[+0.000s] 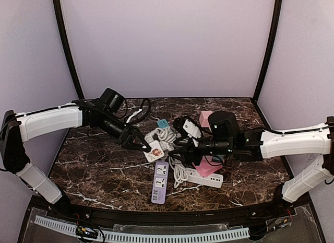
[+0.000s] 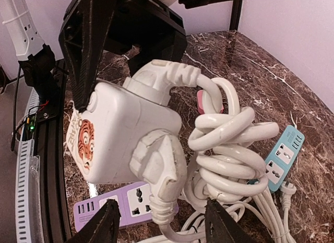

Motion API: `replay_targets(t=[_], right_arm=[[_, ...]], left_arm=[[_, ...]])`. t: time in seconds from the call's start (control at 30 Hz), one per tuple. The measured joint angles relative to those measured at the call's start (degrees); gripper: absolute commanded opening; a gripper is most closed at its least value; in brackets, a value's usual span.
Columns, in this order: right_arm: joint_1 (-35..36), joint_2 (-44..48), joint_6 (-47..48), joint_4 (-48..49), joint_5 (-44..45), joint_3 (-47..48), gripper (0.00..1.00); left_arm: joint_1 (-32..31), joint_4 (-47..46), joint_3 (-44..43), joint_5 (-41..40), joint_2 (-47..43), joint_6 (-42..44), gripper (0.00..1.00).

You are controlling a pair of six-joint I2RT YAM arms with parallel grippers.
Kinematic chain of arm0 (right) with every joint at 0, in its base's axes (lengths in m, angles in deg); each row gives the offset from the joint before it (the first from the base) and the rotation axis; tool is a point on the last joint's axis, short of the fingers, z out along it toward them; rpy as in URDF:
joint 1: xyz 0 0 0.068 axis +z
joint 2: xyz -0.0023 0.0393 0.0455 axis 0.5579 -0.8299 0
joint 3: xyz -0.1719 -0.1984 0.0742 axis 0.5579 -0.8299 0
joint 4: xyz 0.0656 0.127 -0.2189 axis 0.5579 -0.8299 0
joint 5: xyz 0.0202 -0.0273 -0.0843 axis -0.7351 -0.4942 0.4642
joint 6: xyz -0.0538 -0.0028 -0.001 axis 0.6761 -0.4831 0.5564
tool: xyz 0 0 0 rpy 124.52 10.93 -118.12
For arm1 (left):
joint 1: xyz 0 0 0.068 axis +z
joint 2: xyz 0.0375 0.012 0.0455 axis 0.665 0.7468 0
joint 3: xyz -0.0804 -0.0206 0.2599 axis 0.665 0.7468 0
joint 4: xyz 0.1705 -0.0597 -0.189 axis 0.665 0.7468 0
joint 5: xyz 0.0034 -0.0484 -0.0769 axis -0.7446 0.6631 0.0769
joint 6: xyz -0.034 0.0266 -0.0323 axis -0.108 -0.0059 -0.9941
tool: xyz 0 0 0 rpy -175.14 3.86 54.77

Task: Pull the plug off the socket
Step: Remove the plug from the socket.

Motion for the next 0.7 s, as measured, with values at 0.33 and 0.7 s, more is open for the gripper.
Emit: replay_targets(t=[0.33,0.7], right_arm=[[-0.13,-2.05,0.39,-0.59,-0.57,1.84,0.41],[0.74,-3.45,-2.36,-0.52,-0.2,1.84,0.3]], left_arm=[[-0.2,-0.02,0.0,0.22,0.0,-0.07,0.01],[-0.2,-0.07,0.0,0.33,0.0,-0.11,0.01]])
